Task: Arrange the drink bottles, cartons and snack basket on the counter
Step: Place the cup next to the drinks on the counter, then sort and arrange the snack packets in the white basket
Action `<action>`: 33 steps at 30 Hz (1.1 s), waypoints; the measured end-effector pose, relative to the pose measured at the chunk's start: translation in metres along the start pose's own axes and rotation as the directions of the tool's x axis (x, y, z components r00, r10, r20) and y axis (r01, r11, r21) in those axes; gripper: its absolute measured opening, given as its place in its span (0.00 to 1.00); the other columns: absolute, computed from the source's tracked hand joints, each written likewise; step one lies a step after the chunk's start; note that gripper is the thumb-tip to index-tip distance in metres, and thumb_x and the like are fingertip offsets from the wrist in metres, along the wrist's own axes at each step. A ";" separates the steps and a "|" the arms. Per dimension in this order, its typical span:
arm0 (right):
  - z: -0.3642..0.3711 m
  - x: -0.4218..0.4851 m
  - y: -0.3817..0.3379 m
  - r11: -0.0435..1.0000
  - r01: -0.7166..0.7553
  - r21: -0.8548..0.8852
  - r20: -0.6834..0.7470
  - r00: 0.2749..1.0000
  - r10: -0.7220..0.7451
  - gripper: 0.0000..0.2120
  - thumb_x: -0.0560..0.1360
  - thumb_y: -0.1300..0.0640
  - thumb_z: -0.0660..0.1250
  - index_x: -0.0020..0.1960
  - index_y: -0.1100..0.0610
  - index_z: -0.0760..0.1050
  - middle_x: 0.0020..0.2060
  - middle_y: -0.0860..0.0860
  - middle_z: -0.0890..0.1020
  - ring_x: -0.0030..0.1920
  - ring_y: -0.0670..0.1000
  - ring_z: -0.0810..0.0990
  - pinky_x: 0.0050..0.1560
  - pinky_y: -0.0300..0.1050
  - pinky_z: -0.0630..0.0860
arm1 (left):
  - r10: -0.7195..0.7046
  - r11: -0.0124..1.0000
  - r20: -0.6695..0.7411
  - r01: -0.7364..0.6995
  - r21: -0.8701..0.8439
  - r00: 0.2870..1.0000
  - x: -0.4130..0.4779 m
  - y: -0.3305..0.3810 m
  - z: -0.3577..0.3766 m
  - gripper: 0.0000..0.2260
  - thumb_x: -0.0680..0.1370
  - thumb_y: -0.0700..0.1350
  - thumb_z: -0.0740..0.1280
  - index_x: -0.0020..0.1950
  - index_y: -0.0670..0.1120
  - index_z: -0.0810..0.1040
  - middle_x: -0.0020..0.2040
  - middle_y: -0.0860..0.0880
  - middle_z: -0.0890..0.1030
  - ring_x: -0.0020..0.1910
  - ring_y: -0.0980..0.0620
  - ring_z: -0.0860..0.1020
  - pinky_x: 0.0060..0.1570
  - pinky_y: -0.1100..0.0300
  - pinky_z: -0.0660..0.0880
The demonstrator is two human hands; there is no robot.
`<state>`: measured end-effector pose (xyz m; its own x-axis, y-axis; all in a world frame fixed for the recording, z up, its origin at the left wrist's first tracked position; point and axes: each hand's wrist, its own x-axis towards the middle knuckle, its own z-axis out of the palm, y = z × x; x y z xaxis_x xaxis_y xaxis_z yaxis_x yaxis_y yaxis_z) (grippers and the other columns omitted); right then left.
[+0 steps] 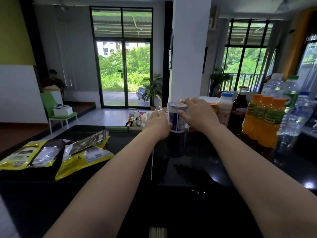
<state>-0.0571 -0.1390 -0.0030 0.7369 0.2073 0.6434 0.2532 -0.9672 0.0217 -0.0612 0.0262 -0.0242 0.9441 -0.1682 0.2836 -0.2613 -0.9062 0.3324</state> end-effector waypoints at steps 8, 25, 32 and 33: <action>-0.026 -0.038 -0.090 0.977 -0.014 0.213 0.040 0.999 0.006 0.26 0.79 0.41 0.58 0.70 0.54 0.69 0.68 0.55 0.73 0.68 0.57 0.70 0.67 0.54 0.67 | 0.083 0.987 -0.177 -0.056 0.150 0.981 -0.103 -0.048 -0.060 0.26 0.82 0.53 0.56 0.78 0.45 0.56 0.79 0.43 0.54 0.77 0.43 0.53 0.75 0.49 0.54; -0.011 -0.065 -0.251 0.947 0.255 0.196 0.318 0.897 -0.307 0.33 0.73 0.29 0.54 0.74 0.43 0.62 0.73 0.49 0.66 0.74 0.54 0.62 0.72 0.61 0.52 | -0.437 0.858 -0.107 0.449 0.249 0.893 -0.194 -0.217 -0.109 0.25 0.81 0.60 0.49 0.76 0.51 0.62 0.78 0.46 0.57 0.77 0.42 0.55 0.71 0.36 0.51; -0.012 -0.063 -0.246 0.955 0.287 0.071 0.334 0.895 -0.294 0.46 0.67 0.23 0.56 0.75 0.50 0.57 0.74 0.51 0.65 0.74 0.55 0.62 0.73 0.65 0.50 | -0.382 0.846 -0.088 0.386 0.368 0.920 -0.193 -0.219 -0.103 0.33 0.76 0.69 0.51 0.77 0.53 0.57 0.77 0.44 0.58 0.75 0.39 0.56 0.70 0.39 0.56; -0.011 -0.064 -0.246 0.959 0.265 0.095 0.356 0.891 -0.282 0.46 0.66 0.23 0.57 0.75 0.50 0.57 0.73 0.51 0.67 0.73 0.55 0.64 0.73 0.65 0.51 | -0.372 0.847 -0.081 0.374 0.378 0.924 -0.192 -0.218 -0.103 0.34 0.76 0.69 0.51 0.77 0.53 0.58 0.77 0.44 0.57 0.75 0.39 0.55 0.70 0.39 0.57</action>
<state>-0.1740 0.0843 -0.0411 0.8085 0.5094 0.2947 0.4981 -0.8590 0.1185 -0.2066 0.2963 -0.0584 0.9537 0.2136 0.2116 0.2081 -0.9769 0.0480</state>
